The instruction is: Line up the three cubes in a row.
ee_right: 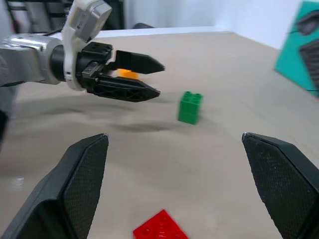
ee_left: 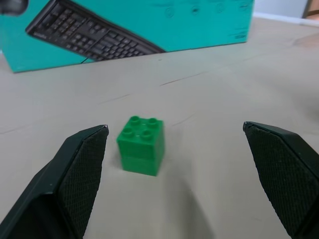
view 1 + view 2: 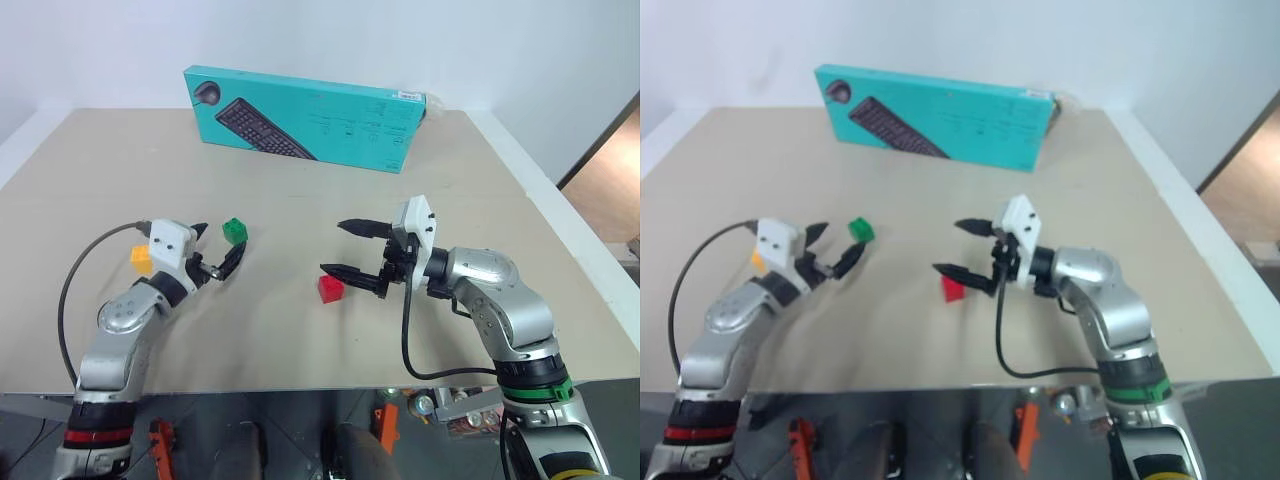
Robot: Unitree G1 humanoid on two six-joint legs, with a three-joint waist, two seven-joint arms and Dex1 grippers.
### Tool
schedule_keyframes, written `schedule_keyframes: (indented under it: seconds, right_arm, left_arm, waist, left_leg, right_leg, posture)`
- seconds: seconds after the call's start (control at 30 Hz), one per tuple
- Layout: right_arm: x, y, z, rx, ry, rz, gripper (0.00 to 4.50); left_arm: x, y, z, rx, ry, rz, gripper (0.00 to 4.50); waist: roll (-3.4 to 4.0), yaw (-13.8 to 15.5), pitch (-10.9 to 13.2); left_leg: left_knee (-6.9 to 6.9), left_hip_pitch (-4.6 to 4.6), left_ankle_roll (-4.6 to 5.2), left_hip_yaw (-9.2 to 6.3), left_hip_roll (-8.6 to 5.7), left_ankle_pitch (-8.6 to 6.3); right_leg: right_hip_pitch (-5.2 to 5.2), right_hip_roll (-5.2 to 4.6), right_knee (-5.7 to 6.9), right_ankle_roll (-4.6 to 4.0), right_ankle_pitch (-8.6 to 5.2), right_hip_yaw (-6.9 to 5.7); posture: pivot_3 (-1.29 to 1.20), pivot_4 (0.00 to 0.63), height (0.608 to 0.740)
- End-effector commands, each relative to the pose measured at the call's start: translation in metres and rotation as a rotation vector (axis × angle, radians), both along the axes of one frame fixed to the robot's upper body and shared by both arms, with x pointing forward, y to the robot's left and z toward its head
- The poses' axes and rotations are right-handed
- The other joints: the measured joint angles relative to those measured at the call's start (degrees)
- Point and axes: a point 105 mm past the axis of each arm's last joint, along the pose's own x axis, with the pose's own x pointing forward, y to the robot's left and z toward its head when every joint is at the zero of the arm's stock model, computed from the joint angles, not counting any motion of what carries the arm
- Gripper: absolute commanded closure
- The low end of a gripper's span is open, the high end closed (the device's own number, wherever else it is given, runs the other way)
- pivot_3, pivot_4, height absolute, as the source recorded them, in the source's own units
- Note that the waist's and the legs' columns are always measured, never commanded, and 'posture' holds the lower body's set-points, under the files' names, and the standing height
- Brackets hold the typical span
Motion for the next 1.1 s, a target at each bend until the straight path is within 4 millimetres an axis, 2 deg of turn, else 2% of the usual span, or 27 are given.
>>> schedule_keyframes:
  seconds: [0.03,0.33,0.53,0.63,0.87,1.0,1.1]
  right_arm:
    - [-0.002,-0.002,0.011,-0.002,-0.092,-0.031,0.06]
    - [-0.002,-0.005,0.011,0.006,-0.113,-0.075,0.06]
    - [0.000,-0.011,0.011,0.002,-0.128,-0.114,0.06]
    - [0.000,-0.013,0.011,0.002,-0.133,-0.126,0.00]
    - [-0.002,-0.017,0.009,-0.011,-0.132,-0.139,0.00]
    - [-0.003,-0.017,0.008,-0.013,-0.130,-0.138,0.00]
    - [-0.003,-0.018,0.008,-0.020,-0.129,-0.137,0.00]
  left_arm:
    - [0.014,0.007,0.009,0.032,-0.021,-0.001,0.00]
    - [0.045,0.008,0.004,0.090,0.038,-0.080,0.00]
    - [0.061,0.006,-0.014,0.115,0.155,-0.134,0.00]
    - [0.067,0.008,-0.012,0.096,0.163,-0.138,0.82]
    - [0.071,0.004,-0.013,0.123,0.163,-0.183,3.18]
    - [0.069,0.001,-0.013,0.150,0.161,-0.212,3.18]
    - [0.060,-0.008,-0.010,0.202,0.131,-0.285,3.18]
  waist:
    - [-0.01,0.00,0.00]
    - [-0.01,0.00,0.00]
    - [-0.02,0.00,0.00]
    - [-0.02,-0.08,0.00]
    - [-0.03,-0.06,0.00]
    - [-0.03,-0.06,0.00]
    - [-0.03,-0.06,0.00]
  left_leg:
    - [0.00,-0.01,0.00,0.00,0.00,0.00]
    - [-0.01,-0.05,0.00,0.02,0.01,0.00]
    - [0.00,-0.06,0.00,0.15,0.00,0.00]
    - [-0.01,-0.08,0.00,0.19,0.00,0.00]
    - [-0.01,-0.09,0.00,0.19,0.00,0.00]
    - [0.00,-0.09,0.00,0.20,0.00,0.00]
    - [-0.01,-0.09,0.00,0.19,0.00,0.00]
  right_leg:
    - [0.00,0.02,0.00,0.00,0.00,0.00]
    - [-0.02,0.07,-0.01,0.01,-0.01,-0.01]
    - [-0.02,0.07,-0.01,0.01,-0.01,-0.09]
    - [-0.05,0.07,-0.01,0.01,-0.01,-0.10]
    - [-0.04,0.07,0.00,0.01,-0.01,-0.10]
    - [-0.04,0.06,0.00,0.02,-0.01,-0.09]
    - [-0.04,0.06,0.00,0.02,-0.01,-0.09]
  posture:
    - [0.00,0.150,0.740]
    - [0.00,0.150,0.740]
    - [0.00,0.150,0.740]
    - [0.00,0.150,0.740]
    - [0.00,0.150,0.740]
    - [0.00,0.150,0.740]
    - [0.00,0.150,0.740]
